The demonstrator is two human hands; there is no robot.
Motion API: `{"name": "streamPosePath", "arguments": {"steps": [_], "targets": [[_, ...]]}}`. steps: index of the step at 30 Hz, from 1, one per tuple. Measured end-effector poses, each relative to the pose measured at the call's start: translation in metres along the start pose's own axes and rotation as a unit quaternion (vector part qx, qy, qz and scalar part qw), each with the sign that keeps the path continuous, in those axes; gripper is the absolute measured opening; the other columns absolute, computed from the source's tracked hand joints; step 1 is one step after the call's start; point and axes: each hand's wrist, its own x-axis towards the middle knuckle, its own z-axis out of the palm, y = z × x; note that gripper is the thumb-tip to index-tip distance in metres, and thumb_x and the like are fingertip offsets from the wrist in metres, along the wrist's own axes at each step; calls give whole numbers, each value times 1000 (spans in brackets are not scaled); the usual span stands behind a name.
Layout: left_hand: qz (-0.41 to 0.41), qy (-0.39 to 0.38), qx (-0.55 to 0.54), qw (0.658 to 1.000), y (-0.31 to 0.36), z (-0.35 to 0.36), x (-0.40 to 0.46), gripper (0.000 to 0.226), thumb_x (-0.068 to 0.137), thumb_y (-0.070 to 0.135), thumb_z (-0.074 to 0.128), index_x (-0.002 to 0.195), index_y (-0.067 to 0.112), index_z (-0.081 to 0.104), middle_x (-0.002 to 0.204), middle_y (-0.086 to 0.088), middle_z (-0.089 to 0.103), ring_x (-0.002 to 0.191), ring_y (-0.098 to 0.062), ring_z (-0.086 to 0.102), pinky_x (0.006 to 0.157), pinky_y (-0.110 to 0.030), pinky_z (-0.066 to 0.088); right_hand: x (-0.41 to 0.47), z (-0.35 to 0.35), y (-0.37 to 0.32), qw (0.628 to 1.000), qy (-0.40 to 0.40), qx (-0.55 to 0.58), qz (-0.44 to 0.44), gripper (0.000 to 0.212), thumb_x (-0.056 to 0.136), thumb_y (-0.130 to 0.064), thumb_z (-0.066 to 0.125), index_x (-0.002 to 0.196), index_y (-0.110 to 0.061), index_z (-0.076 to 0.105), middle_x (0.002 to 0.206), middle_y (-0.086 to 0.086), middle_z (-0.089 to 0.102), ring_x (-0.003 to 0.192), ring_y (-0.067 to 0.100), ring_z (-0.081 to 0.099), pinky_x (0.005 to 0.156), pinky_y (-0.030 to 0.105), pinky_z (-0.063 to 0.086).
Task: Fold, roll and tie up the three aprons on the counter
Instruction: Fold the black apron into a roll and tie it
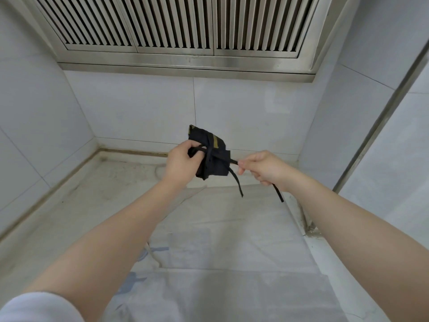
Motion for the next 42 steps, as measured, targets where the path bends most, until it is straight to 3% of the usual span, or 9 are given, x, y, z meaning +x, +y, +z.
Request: {"name": "streamPosePath", "arguments": {"steps": [11, 17, 21, 31, 33, 35, 37, 40, 42], "targets": [[-28, -46, -62, 997, 4, 12, -11, 20, 94, 23, 52, 75, 18, 54, 68, 9, 50, 62, -7, 44, 57, -17, 36, 12, 11, 0, 985, 84, 125, 89, 23, 91, -13, 44, 69, -16, 41, 83, 5, 65, 38, 12, 24, 37, 17, 15], [6, 5, -30, 1000, 9, 19, -11, 17, 101, 24, 35, 91, 14, 45, 72, 6, 47, 64, -8, 42, 56, -16, 34, 15, 21, -1, 928, 85, 337, 135, 27, 92, -5, 47, 67, -10, 40, 58, 0, 38, 31, 3, 30, 31, 14, 14], [-74, 40, -93, 992, 14, 22, -9, 19, 99, 22, 35, 87, 12, 47, 75, 5, 48, 67, -10, 44, 62, -18, 37, 18, 23, 3, 956, 111, 257, 88, 26, 89, 1, 44, 67, -13, 39, 62, 2, 37, 37, 6, 34, 34, 15, 17], [-233, 51, -627, 742, 19, -13, 27, 34, 99, 30, 43, 69, 18, 36, 41, 8, 20, 33, -7, 20, 37, -17, 24, 16, 4, 30, 974, 170, 138, 56, 34, 88, 4, 40, 64, -16, 30, 59, 1, 29, 45, 12, 29, 36, 16, 16], [-233, 89, -614, 749, 13, -19, 38, 29, 97, 37, 47, 79, 15, 44, 47, 6, 36, 39, -7, 35, 43, -17, 35, 14, 3, 31, 972, 174, 147, 55, 33, 88, 5, 39, 63, -15, 32, 58, 2, 32, 42, 9, 31, 34, 15, 17], [-278, 30, -524, 805, 8, -17, 38, 61, 90, 60, 43, 121, 8, 49, 94, -4, 65, 87, -14, 63, 81, -26, 51, 15, 4, 28, 970, 175, 164, 53, 33, 89, 5, 39, 63, -15, 33, 58, 2, 33, 40, 8, 32, 35, 15, 17], [-312, -126, -366, 868, 5, -7, 26, 91, 83, 74, 33, 145, 7, 29, 140, -8, 47, 132, -20, 41, 114, -39, 26, 18, 7, 24, 964, 176, 191, 58, 32, 89, 4, 39, 64, -15, 33, 59, 2, 33, 37, 6, 32, 35, 15, 17], [-243, -317, -207, 893, 14, 10, -2, 40, 91, 45, 48, 117, 16, 56, 115, 0, 64, 112, -17, 57, 102, -35, 43, 21, 12, 19, 959, 169, 217, 65, 31, 90, 2, 40, 65, -14, 36, 58, 3, 35, 38, 6, 31, 34, 15, 18], [-189, -296, -164, 922, 15, 21, -10, 20, 92, 25, 57, 110, 16, 59, 102, 3, 67, 96, -15, 64, 79, -24, 54, 21, 14, 19, 962, 152, 221, 51, 31, 92, 0, 43, 64, -14, 37, 56, 3, 36, 39, 7, 32, 34, 15, 19]]}}
